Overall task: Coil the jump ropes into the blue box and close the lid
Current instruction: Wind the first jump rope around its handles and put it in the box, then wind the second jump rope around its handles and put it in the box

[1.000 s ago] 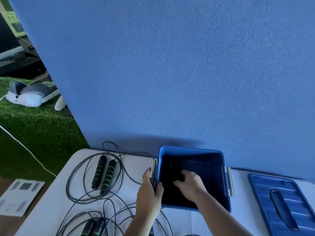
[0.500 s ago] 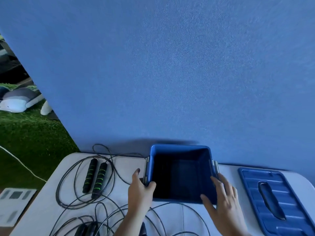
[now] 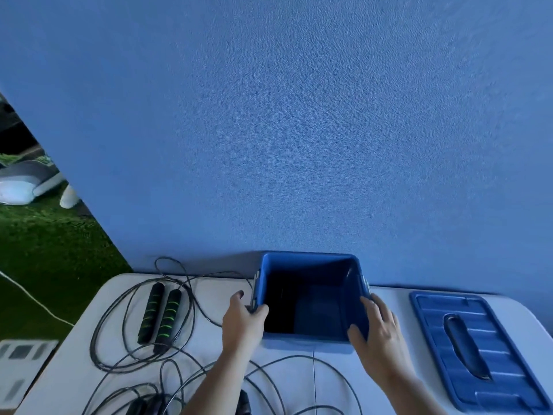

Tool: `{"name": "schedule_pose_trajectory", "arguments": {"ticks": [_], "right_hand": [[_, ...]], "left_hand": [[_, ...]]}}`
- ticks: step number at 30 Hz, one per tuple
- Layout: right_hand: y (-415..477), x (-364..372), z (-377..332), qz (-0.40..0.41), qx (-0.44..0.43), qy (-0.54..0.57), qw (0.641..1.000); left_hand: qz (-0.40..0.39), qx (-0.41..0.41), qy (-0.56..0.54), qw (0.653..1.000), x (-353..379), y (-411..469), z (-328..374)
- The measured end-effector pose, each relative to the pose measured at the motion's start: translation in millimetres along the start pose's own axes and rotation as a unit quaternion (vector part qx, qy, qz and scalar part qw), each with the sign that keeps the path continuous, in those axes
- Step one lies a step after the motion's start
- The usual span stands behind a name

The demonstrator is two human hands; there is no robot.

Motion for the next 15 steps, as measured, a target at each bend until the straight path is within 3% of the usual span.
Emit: {"name": "schedule_pose_trajectory", "arguments": {"ticks": [15], "right_hand": [[5, -13, -42, -0.097, -0.002, -0.044, 0.994]], "left_hand": [[-0.024, 0.063, 0.133, 0.989, -18, -30, 25]]}}
Point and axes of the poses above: each hand's wrist, its own y-axis towards the middle knuckle, its own x-axis out of the palm, z = x × y, the point moved 10 cm from there along y, towards the middle knuckle, and after that the axes turned 3 degrees about -x, right-handed, at the moved point
